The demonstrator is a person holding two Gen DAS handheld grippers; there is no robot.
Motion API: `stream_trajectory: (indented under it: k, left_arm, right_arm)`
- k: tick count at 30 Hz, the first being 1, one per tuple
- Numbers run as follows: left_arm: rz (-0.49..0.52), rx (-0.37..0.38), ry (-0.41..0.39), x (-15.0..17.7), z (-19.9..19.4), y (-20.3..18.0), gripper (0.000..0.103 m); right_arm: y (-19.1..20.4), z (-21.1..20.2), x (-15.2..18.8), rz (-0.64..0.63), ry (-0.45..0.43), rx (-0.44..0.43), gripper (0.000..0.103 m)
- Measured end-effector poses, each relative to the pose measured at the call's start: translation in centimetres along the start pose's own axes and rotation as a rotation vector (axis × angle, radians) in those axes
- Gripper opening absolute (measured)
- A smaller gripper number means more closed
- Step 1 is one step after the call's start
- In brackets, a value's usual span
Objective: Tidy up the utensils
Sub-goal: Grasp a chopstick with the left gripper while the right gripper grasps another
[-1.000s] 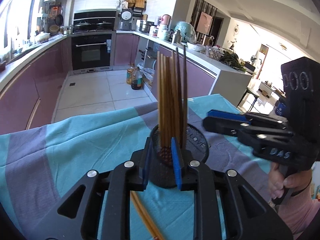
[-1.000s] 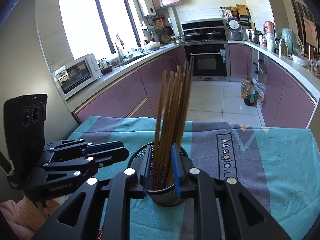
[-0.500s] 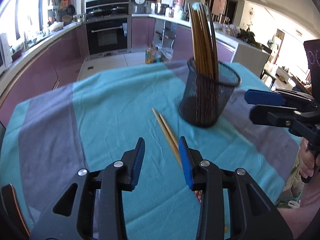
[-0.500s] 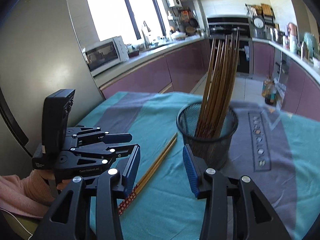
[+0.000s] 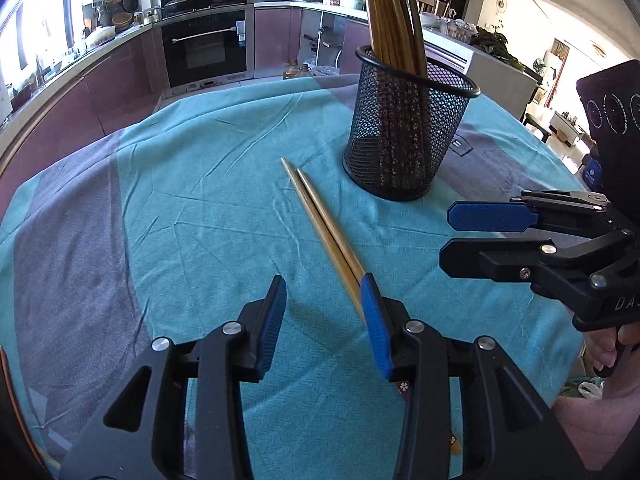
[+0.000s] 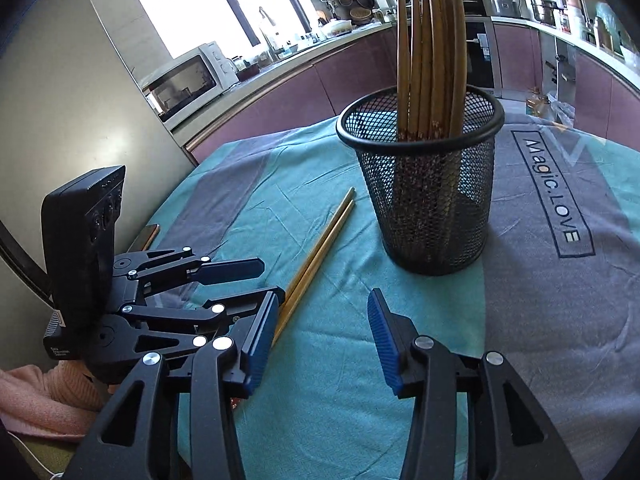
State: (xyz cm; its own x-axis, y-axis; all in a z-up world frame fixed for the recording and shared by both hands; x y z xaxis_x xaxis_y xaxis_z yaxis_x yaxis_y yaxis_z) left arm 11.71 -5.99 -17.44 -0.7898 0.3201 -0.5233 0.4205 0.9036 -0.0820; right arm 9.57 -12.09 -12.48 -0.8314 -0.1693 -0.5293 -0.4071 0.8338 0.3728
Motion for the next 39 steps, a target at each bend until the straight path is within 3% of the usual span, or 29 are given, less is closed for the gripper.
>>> stream_trajectory:
  k: [10,21,24,32,39]
  left_arm:
    - [0.014,-0.015,0.007,-0.2,0.4,-0.8,0.037]
    - [-0.038,0.021,0.010,0.9,-0.2,0.0,0.014]
    - [-0.056,0.023,0.009,1.2,-0.3,0.1,0.009]
    - [-0.092,0.003,0.008,2.3,-0.8,0.3,0.008]
    - [-0.071,-0.005,0.006,2.1,-1.0,0.1,0.011]
  right_arm:
    - [-0.1,1.2,0.3,0.005,0.021,0.007,0.044]
    - [0.4,2.9,0.1,-0.001,0.040,0.044,0.044]
    - [0.9,3.7,-0.3,-0.012,0.046,0.060,0.039]
    - [2.1,5.1,-1.1,-0.074,0.056,0.140,0.034]
    - [2.1,5.2,-1.2,-0.099,0.074,0.182,0.019]
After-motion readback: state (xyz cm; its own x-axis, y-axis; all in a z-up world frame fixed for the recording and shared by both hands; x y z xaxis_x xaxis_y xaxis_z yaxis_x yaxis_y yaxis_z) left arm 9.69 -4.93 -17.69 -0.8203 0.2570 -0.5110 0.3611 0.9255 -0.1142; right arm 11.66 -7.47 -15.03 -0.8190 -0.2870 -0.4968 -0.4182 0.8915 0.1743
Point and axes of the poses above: each gripper's, at about its wrist camera, not at the fingertips, and z roughly the way its jaws point, y to its left, x to its underside, the point moved 6 cm from there along z, roughly the way its jaws point, and after that the axes turned 6 degrees about y, right-handed, at the moved point
